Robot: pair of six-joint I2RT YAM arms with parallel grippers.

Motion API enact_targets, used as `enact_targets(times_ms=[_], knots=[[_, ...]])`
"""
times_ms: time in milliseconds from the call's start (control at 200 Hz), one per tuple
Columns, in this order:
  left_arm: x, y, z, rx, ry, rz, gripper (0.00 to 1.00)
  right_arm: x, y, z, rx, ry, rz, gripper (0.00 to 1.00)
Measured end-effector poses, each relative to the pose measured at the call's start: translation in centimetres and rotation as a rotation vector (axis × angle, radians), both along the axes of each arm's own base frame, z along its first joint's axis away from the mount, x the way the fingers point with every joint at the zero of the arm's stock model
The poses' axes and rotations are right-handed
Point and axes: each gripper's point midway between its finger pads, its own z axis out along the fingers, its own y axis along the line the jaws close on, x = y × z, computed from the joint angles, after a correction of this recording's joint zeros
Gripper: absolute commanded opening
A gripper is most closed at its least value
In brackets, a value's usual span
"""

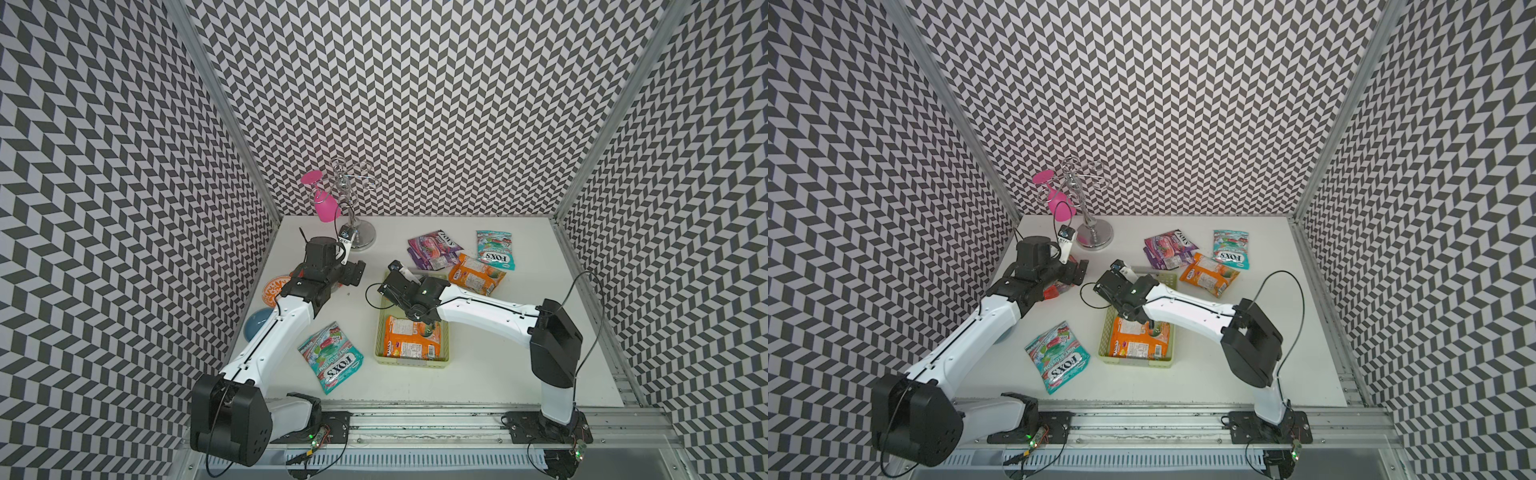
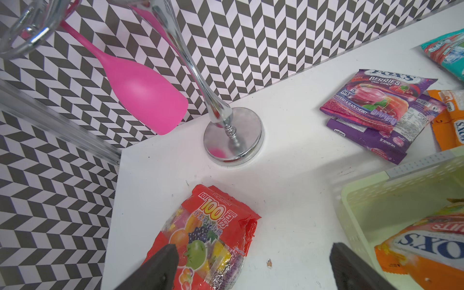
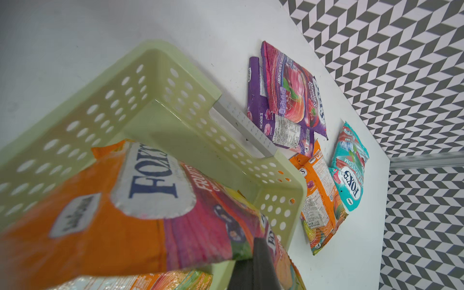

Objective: Put the candies in the basket
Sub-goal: Place the candy in the basket.

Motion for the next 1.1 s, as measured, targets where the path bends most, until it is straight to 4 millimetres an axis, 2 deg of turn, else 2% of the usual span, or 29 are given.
enact_targets(times_ms=[175, 305, 436, 511, 796, 1101], knots=[[0.0, 0.0, 0.0, -0.001, -0.001, 0.0, 0.99, -0.5, 0.4, -2.5, -0.018, 0.061, -0.012, 0.0], [0.0, -0.1, 0.1, -0.004, -0.002, -0.003, 0.99, -2.0, 0.7, -4.6, -0.005, 0.138, 0.019, 0.0], [0.0, -0.1, 0.1, -0.005, -0.002, -0.003, 0.99, -4.0, 0.4, -7.6, -0.014, 0.237, 0.047, 0.0], [0.0, -0.2, 0.1, -0.007, -0.002, -0.007, 0.99, -4.6, 0.2, -8.6, -0.015, 0.265, 0.053, 0.0], [0.0, -0.2, 0.1, -0.012, -0.001, -0.01, 0.99, -3.5, 0.8, -8.4, 0.021, 0.245, 0.055, 0.0], [0.0, -0.4, 0.1, -0.015, -0.001, -0.015, 0.99, -2.1, 2.6, -8.1, 0.028, 0.189, 0.13, 0.0]])
